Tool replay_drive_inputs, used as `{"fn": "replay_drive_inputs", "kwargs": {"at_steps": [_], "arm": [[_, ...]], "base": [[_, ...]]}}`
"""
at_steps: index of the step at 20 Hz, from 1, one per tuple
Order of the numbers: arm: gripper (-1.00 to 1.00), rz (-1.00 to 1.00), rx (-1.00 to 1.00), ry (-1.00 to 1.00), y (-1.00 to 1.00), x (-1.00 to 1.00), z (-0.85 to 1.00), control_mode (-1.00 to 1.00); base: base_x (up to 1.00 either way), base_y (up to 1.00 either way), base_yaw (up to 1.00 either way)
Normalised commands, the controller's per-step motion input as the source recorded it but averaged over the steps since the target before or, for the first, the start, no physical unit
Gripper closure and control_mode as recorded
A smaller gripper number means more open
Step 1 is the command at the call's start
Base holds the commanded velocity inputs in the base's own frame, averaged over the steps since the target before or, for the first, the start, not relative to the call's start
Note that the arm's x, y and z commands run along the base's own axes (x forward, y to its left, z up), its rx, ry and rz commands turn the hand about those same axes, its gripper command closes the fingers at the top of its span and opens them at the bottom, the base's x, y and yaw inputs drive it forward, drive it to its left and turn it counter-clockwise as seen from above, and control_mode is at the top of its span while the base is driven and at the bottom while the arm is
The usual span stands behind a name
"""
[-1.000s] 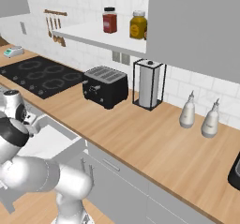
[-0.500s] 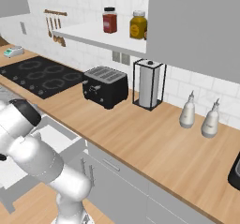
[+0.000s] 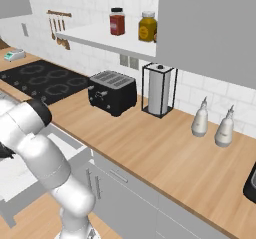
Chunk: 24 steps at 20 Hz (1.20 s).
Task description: Take a straw from the drawer in front and place it inside the glass cup on the dining counter.
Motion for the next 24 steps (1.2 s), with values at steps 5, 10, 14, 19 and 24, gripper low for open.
{"fn": "replay_drive_inputs", "kwargs": {"at_steps": [5, 10, 14, 19, 24], "arm": [[-1.0, -0.01, -0.1, 0.0, 0.33, 0.0, -0.14, -1.0], [-1.0, 0.0, -0.05, 0.0, 0.26, 0.02, -0.14, -1.0], [-1.0, 0.0, -0.02, 0.01, 0.23, 0.17, -0.07, -1.0], [-1.0, 0.04, 0.0, 0.02, -0.02, 0.13, -0.34, -1.0], [-1.0, 0.04, 0.0, 0.0, -0.08, 0.05, -0.3, -1.0]], "base": [[0.0, 0.0, 0.0], [0.0, 0.0, 0.0], [0.0, 0.0, 0.0], [0.0, 0.0, 0.0], [0.0, 0.0, 0.0]]}}
